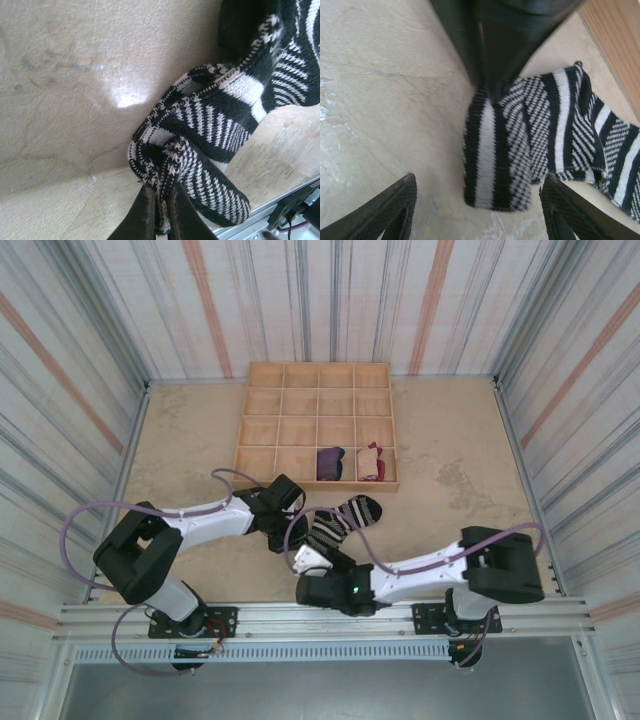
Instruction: Roll the socks
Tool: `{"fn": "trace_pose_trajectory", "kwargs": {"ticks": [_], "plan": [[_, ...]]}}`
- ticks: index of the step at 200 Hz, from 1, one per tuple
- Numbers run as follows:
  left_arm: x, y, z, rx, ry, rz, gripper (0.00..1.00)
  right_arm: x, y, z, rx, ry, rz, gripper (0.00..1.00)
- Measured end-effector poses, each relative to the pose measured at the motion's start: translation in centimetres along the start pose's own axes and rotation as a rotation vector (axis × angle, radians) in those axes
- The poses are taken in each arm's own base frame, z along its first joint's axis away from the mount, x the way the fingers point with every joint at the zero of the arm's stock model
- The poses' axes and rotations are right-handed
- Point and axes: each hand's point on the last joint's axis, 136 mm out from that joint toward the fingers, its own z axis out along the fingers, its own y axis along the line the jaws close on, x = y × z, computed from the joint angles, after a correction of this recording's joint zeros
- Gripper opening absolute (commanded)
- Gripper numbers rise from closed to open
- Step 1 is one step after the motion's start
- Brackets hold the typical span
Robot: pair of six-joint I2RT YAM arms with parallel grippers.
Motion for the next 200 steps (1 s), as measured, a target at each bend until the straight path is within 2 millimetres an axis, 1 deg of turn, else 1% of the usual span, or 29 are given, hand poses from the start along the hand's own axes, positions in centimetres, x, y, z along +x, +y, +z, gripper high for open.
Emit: {"fn": "trace_pose_trajectory", "kwargs": {"ticks": [23, 40, 52, 62, 75, 91, 102, 117, 123, 130, 152, 176, 200], "plan": [[0.2, 0.5, 0.1, 0.000, 0.013, -0.005, 0.00, 0.5, 0.8, 1.3, 0.061, 0.014, -0.092, 0.63], [0.2, 0.5, -0.1, 0.007, 0.017, -0.003, 0.00, 0.2, 0.6, 1.8, 0.115, 0.004, -0.121, 0.60], [0.3, 0.4, -0.2, 0.013, 0.020, 0.001, 0.00, 0.0, 0.5, 2.2, 0.149, -0.002, -0.136, 0.56], [0.3, 0.4, -0.3, 0.016, 0.020, 0.003, 0.00, -0.1, 0.4, 2.5, 0.175, -0.009, -0.139, 0.48], [0.3, 0.4, -0.4, 0.018, 0.022, 0.008, 0.00, -0.1, 0.4, 2.9, 0.196, -0.012, -0.145, 0.32], [0.3, 0.4, -0.5, 0.018, 0.021, 0.018, 0.12, 0.2, 0.3, 3.4, 0.210, -0.008, -0.156, 0.17], [0.3, 0.5, -0.6, 0.020, 0.019, 0.020, 0.25, 0.4, 0.2, 3.7, 0.205, -0.005, -0.137, 0.09], [0.4, 0.7, -0.7, 0.021, 0.017, 0.024, 0.51, 0.6, -0.3, 4.0, 0.204, -0.004, -0.106, 0.02], [0.3, 0.8, -0.9, 0.022, 0.011, 0.023, 0.57, 0.8, -0.5, 4.1, 0.197, -0.005, -0.091, 0.00], [0.1, 0.9, -1.1, 0.026, 0.006, 0.017, 0.62, 0.8, -0.6, 4.1, 0.182, -0.008, -0.073, 0.00], [-0.4, 0.9, -1.8, 0.042, -0.019, 0.008, 0.68, 0.9, -0.9, 4.1, 0.106, -0.012, 0.001, 0.00], [-1.0, 0.3, -3.1, 0.077, -0.055, 0.008, 0.69, 0.9, -1.2, 4.2, 0.018, -0.010, 0.079, 0.00], [-1.0, 0.0, -4.0, 0.101, -0.071, 0.018, 0.69, 0.8, -1.6, 4.4, -0.079, -0.009, 0.175, 0.00]]}}
